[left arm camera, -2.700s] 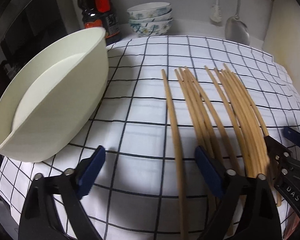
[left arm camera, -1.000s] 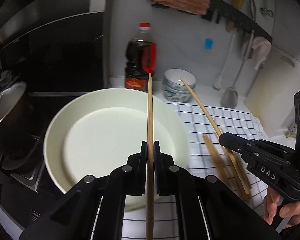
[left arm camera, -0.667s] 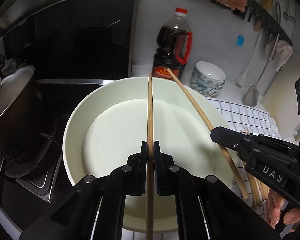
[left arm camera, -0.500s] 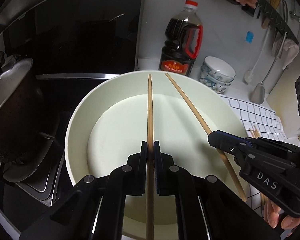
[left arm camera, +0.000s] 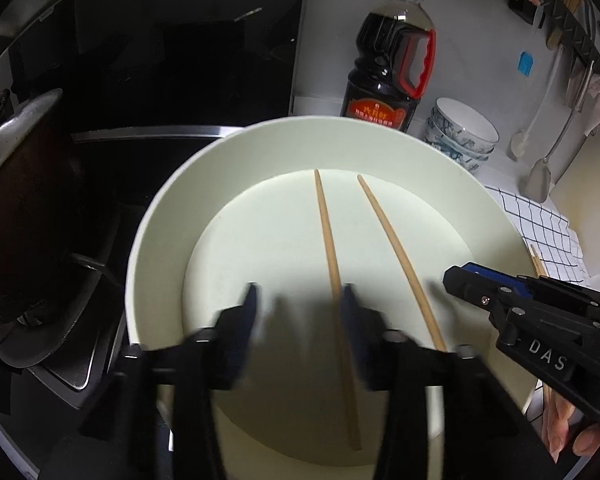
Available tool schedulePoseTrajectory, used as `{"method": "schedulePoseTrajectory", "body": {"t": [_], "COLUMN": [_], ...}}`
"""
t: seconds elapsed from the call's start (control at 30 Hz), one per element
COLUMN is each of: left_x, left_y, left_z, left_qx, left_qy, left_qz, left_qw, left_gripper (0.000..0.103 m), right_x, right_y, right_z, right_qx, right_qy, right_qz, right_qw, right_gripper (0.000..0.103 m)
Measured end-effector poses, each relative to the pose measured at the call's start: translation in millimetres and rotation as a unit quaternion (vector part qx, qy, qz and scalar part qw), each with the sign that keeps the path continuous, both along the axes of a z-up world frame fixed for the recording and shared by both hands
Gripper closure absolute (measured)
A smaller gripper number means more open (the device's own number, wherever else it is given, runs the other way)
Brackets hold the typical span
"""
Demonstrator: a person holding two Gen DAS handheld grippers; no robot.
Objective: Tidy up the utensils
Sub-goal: 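Carry the left tool's chopstick into the white basin while the right tool carries its own, then open the left tool over the basin while the right tool opens too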
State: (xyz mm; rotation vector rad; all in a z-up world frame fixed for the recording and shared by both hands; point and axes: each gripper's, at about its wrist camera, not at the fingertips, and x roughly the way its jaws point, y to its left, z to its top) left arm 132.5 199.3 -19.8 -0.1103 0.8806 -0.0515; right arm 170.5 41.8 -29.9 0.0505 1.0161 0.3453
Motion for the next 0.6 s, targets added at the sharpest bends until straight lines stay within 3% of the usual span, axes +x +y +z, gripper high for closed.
{"method": "schedulePoseTrajectory", "body": {"t": [0.1,0.23,0.6], "left_x": [-4.7,-7.0,-27.2], "left_y": [1.5,4.5,1.4], "left_z": [5.1,8.6,20.5], "left_qx": [0.003,0.000,0.012], "left_qy": [-0.011,-0.011,-0.029], "left_qz": [0.003,0.012,0.025], "left_qw": [0.9999,0.9999,0.9992], "left_gripper": [0.041,0.040,0.018], "right_x": [-3.6,-7.7,-29.2], "right_y": [-1.8,-4.6,-16.7], "right_z": [5.0,9.6,22.2], "right_qx": [-0.003,-0.008,-0.012], "right_qy": [-0.008,-0.019,-0.046], "right_qz": [0.000,-0.001,-0.001], "right_qw": [1.000,1.000,0.999], "right_gripper": [0.085,0.076,0.061]}}
